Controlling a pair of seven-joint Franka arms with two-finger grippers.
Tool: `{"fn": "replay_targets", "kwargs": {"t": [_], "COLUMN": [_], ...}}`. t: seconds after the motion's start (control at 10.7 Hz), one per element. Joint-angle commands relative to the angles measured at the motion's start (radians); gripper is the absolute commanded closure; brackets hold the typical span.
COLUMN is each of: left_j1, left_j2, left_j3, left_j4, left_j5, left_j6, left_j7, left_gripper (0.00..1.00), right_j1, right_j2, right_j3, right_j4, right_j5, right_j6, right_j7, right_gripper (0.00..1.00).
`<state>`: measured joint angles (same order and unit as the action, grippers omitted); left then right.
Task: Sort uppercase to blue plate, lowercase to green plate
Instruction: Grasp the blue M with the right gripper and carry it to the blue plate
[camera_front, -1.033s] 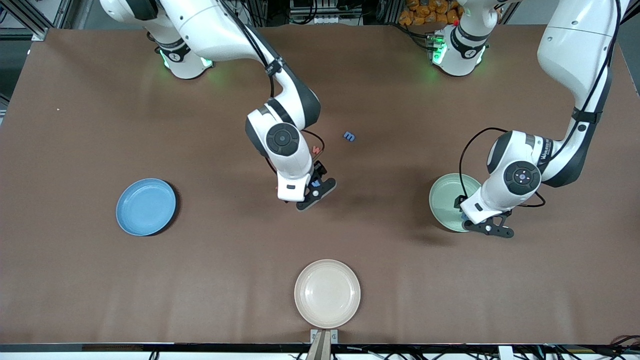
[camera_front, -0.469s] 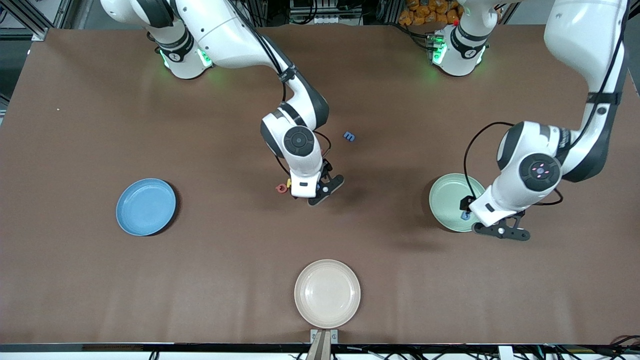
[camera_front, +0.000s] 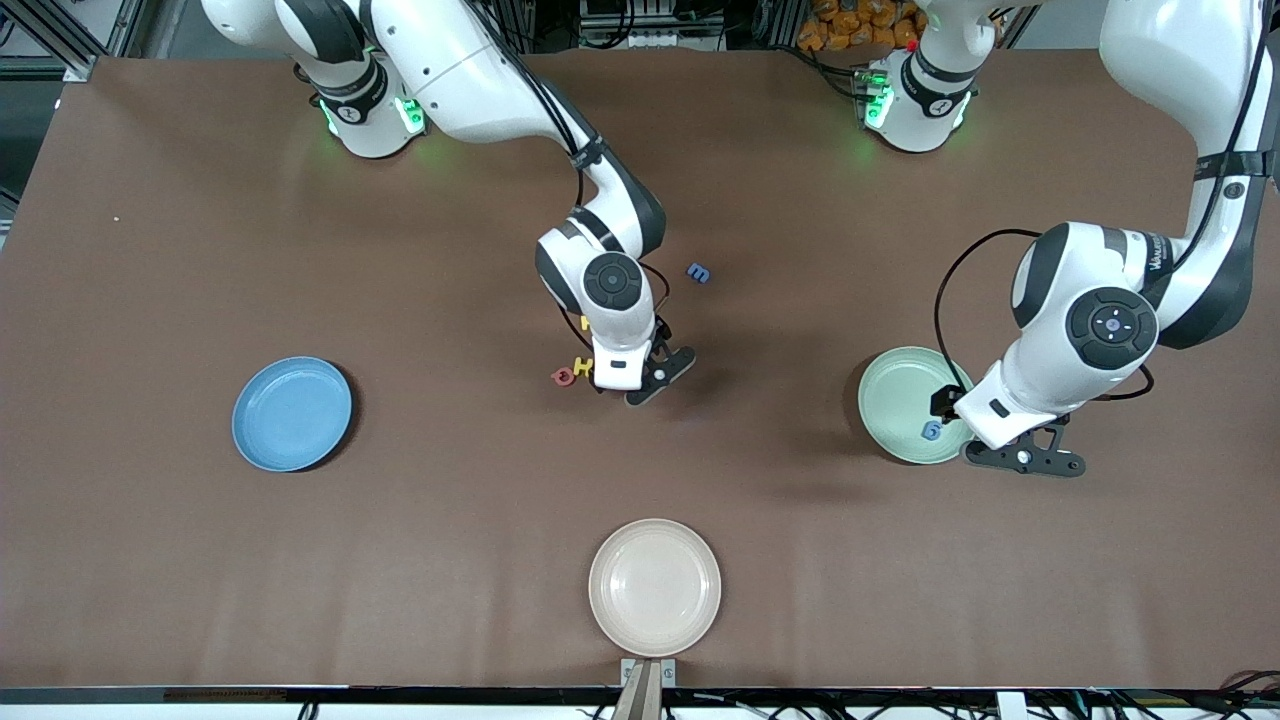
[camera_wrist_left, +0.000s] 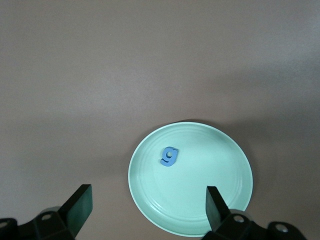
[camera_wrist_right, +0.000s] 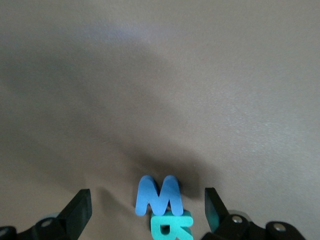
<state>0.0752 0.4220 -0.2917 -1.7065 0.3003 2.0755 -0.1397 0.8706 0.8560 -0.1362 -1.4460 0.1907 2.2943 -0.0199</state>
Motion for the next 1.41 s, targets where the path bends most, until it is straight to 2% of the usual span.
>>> {"fn": "replay_targets", "kwargs": {"t": [0.0,0.19,0.28,0.38,0.84,1.03,1.31], "left_j1": [-0.006,-0.006,-0.006,-0.006,-0.006,-0.006,-0.011], "left_j2": [-0.005,-0.005,-0.005,-0.005,-0.003,-0.003,-0.009], "left_j3": [0.009,0.009,0.009,0.009,0.009,0.009,0.0], "left_j4": [0.007,0.008,0.008,0.008,0.007,0.007,0.008], "left_j5": [-0.027,-0.027,-0.027,-0.027,-0.027,-0.027,-0.027], "left_j6": [-0.015,-0.015,-0.015,-0.015,-0.015,-0.015,-0.015], "left_j7": [0.029,0.029,0.031,0.031,0.031,0.031,0.022], "left_gripper": [0.0,0.0,0.0,0.0,0.0,0.0,0.0], "right_j1": [0.016,0.018,0.018,0.018,0.015,0.007,0.002], "right_j2": [0.014,0.015,0.015,0.014,0.003,-0.038,-0.107], "right_j3": [-0.01,-0.01,-0.01,-0.01,-0.01,-0.026,-0.149], "right_j4": [-0.001,-0.004,-0.01,-0.011,-0.011,-0.004,0.002], "right_j5": [0.018,0.018,0.016,0.016,0.009,0.009,0.018], "right_j6": [0.017,0.016,0.016,0.016,0.004,-0.059,-0.177], "right_j7": [0.011,0.011,0.011,0.011,0.009,0.023,0.023], "right_gripper": [0.0,0.0,0.42,0.98,1.0,1.0,1.0]}}
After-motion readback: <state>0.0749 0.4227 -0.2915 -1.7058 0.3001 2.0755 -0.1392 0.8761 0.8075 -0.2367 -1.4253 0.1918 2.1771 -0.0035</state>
